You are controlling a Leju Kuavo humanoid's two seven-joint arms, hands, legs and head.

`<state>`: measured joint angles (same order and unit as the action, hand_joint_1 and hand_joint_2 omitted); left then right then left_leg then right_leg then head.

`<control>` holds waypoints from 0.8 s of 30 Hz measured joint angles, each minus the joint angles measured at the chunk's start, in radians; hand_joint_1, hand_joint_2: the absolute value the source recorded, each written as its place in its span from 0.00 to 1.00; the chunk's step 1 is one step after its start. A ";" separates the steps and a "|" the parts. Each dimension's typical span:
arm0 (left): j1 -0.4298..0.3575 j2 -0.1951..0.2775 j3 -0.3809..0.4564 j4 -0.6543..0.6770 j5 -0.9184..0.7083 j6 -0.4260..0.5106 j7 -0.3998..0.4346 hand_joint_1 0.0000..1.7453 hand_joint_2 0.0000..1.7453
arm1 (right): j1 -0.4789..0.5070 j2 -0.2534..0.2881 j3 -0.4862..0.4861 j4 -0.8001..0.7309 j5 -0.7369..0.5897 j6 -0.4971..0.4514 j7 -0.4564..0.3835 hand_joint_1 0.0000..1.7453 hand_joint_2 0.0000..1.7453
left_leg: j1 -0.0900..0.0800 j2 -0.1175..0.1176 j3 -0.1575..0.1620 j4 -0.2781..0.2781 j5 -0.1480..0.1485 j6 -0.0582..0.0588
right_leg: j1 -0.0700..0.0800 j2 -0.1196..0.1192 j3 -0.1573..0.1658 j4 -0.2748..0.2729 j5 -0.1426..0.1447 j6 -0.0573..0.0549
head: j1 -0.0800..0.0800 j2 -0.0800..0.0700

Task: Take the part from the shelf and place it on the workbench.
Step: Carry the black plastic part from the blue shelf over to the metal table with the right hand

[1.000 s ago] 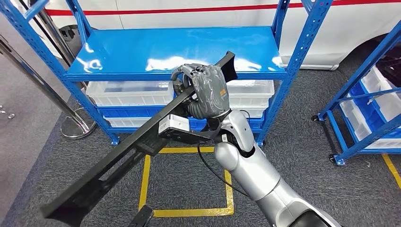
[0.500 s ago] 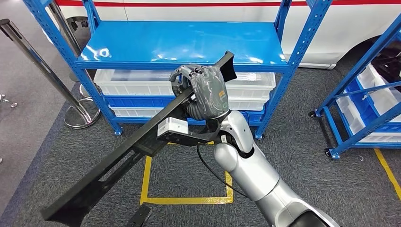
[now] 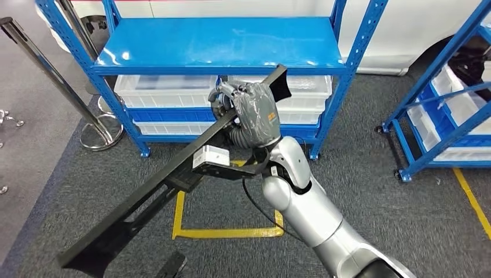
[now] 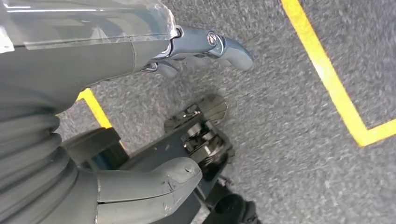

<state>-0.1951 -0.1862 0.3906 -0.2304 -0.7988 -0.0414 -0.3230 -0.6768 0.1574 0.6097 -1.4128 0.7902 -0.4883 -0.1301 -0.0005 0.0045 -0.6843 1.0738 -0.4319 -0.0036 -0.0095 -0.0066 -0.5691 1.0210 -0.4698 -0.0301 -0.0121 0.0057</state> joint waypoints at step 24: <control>-0.011 0.000 -0.008 0.000 0.008 0.006 0.008 0.00 1.00 | -0.013 0.002 0.001 0.020 0.004 -0.009 0.005 1.00 1.00 | -0.009 -0.002 0.034 -0.050 0.037 0.042 | 0.001 0.004 -0.074 0.206 -0.050 0.031 | 0.000 0.000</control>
<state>-0.2059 -0.1862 0.3826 -0.2308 -0.7912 -0.0351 -0.3147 -0.6900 0.1591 0.6104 -1.3924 0.7942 -0.4971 -0.1255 -0.0091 0.0030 -0.6498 1.0237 -0.3950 0.0388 -0.0089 -0.0023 -0.6433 1.2267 -0.5195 0.0004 -0.0122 0.0057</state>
